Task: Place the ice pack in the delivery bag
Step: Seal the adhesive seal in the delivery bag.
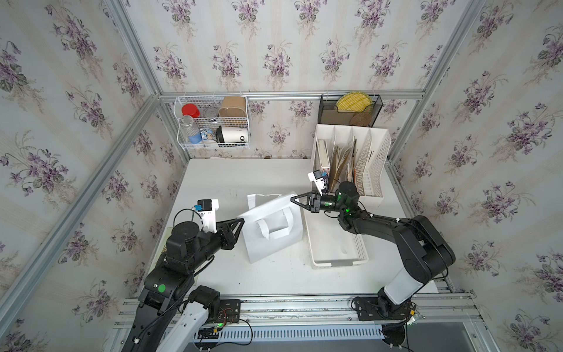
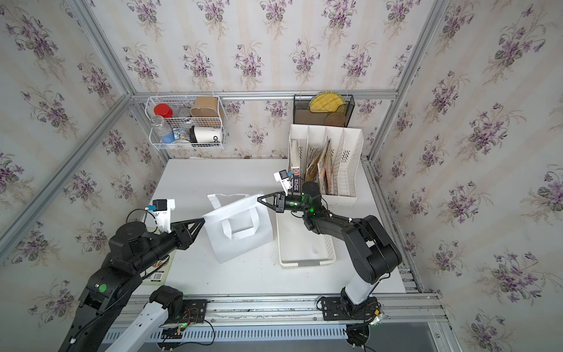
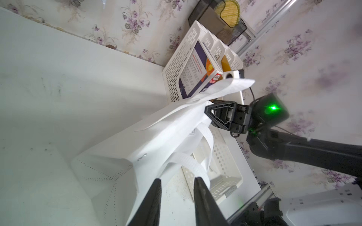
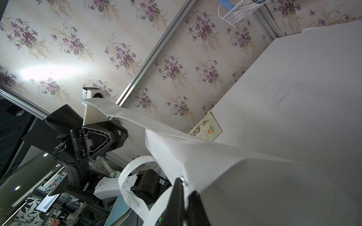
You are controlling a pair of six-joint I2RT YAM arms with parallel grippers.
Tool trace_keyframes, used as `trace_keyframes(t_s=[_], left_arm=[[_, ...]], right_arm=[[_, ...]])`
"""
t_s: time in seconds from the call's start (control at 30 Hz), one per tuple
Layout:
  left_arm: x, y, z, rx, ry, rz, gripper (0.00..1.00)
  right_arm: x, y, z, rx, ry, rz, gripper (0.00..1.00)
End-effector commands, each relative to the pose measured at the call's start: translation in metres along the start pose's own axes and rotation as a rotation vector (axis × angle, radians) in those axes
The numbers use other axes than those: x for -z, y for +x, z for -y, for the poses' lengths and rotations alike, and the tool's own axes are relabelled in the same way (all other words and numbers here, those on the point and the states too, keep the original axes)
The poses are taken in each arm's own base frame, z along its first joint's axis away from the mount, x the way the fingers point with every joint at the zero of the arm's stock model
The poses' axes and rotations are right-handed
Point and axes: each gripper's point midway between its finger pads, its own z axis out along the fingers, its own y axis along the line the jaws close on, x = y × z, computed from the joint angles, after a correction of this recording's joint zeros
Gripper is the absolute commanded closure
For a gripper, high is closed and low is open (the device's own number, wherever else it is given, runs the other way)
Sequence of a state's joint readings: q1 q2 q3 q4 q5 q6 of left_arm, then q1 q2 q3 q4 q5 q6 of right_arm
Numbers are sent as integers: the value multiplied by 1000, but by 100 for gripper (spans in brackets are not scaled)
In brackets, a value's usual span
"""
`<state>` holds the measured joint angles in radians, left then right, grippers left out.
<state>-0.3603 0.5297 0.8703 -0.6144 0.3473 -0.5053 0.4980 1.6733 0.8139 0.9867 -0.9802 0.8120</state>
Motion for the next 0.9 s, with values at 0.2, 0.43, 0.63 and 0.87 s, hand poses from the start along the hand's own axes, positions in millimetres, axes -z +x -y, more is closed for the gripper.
trace_keyframes(t_s=[0.2,0.43,0.63,0.87], left_arm=[[-32,9,61,-251,146,-314,62],[-52,6,62,-490,-34,-470,46],[-71,-8,53,-650,-104,-522,29],[-104,-7,43,-681,-84,-573,28]], right_arm=[[-2,-7,-6,45,-21,18,100],[-2,-5,-9,59,-26,5,100],[-1,-3,-16,82,-30,-7,100],[-3,0,-21,99,-37,-19,100]])
